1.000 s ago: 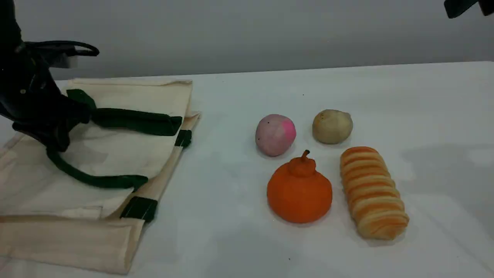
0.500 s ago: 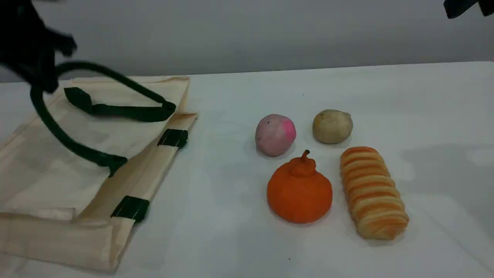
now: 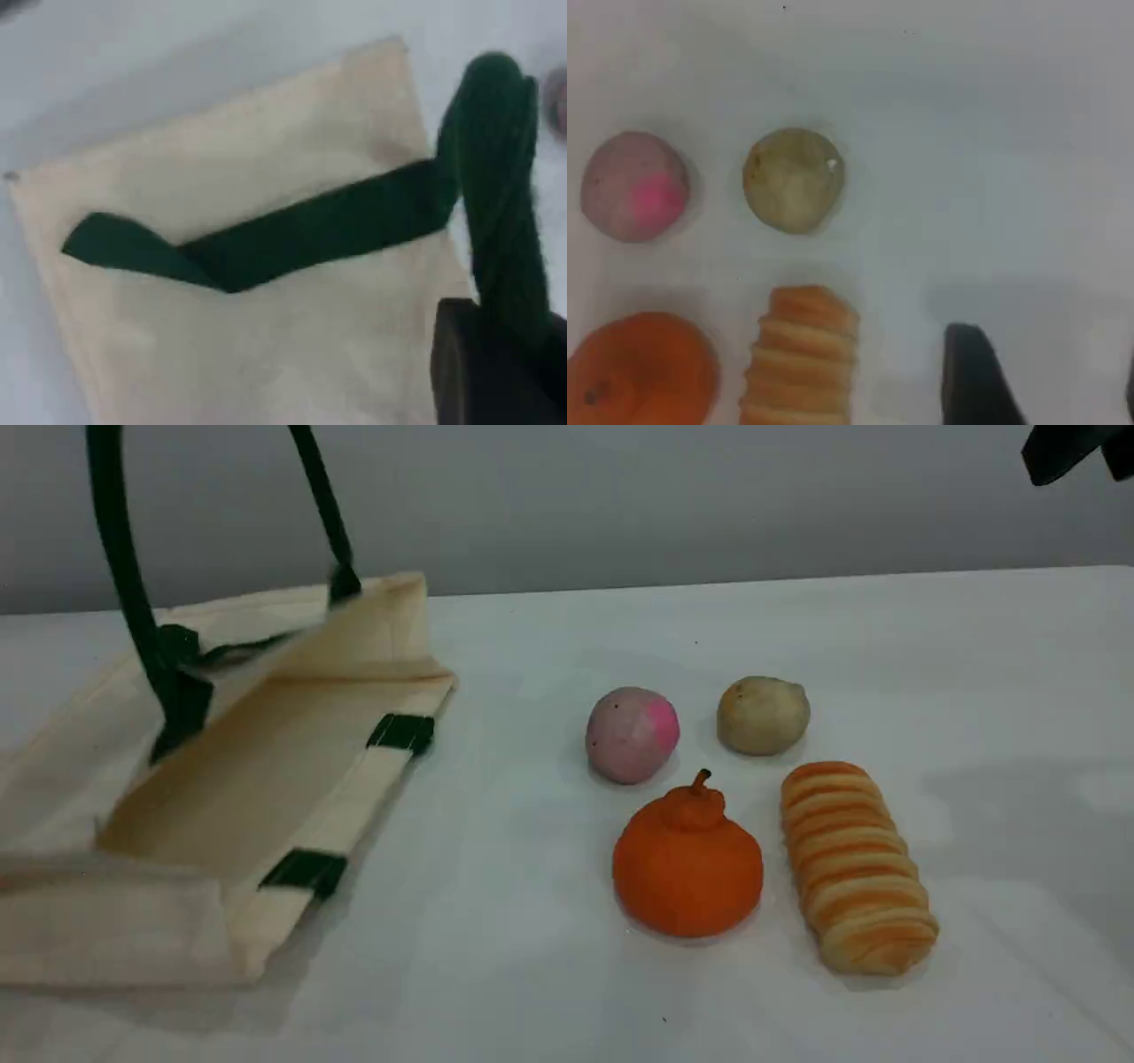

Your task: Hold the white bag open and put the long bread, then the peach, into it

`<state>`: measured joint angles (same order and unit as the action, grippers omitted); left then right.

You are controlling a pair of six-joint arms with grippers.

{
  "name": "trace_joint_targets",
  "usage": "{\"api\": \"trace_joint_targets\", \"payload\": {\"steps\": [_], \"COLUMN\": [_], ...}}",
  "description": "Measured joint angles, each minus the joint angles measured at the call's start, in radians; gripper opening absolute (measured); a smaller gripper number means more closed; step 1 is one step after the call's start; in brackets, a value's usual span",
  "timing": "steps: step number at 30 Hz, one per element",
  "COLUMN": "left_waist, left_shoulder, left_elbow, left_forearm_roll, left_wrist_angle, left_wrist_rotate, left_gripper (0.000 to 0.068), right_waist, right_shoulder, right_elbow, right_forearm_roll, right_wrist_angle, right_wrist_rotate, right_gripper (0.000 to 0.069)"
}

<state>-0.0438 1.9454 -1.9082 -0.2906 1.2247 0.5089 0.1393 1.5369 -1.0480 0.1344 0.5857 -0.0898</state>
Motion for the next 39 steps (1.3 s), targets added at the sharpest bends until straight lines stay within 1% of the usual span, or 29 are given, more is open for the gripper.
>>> {"api": "trace_joint_targets", "payload": {"steps": [4,11,15,19,24,27,29,31,35,39], "left_waist": [0.0,0.0,0.0,0.0,0.0,-0.002,-0.012,-0.03,-0.061,-0.061], "left_shoulder": [-0.054,-0.143,-0.19,-0.226,-0.231,-0.231,-0.231,-0.231,-0.231,-0.231], "left_elbow": [0.0,0.0,0.0,0.0,0.001,0.001,0.001,0.001,0.001,0.001], "left_forearm_roll": [-0.039,-0.191,-0.236,-0.243,-0.242,-0.26,-0.282,-0.287,-0.285,-0.286], "left_wrist_angle": [0.001,0.001,0.0,0.0,-0.002,-0.002,-0.003,-0.003,-0.005,-0.006], "left_wrist_rotate": [0.048,0.164,0.205,0.248,0.248,0.249,0.272,0.292,0.292,0.293], "left_gripper": [0.0092,0.0092,0.0092,0.0092,0.0092,0.0092,0.0092,0.0092,0.0092,0.0092], "right_waist": [0.0,0.001,0.001,0.001,0.001,0.001,0.001,0.001,0.003,0.035], "right_shoulder": [0.0,0.0,0.001,0.015,0.068,0.116,0.152,0.191,0.256,0.317], "right_elbow": [0.0,0.0,0.001,0.001,0.001,0.002,0.002,0.002,0.002,0.002], "right_forearm_roll": [0.001,0.001,0.001,0.001,0.001,0.01,0.027,0.047,0.08,0.103], "right_wrist_angle": [0.001,0.011,0.021,0.048,0.091,0.116,0.114,0.108,0.096,0.064], "right_wrist_rotate": [0.0,-0.01,-0.019,-0.024,-0.024,-0.024,-0.024,-0.024,-0.027,-0.03], "right_gripper": [0.0335,0.0335,0.0335,0.0335,0.0335,0.0335,0.0335,0.0335,0.0335,0.0348]}}
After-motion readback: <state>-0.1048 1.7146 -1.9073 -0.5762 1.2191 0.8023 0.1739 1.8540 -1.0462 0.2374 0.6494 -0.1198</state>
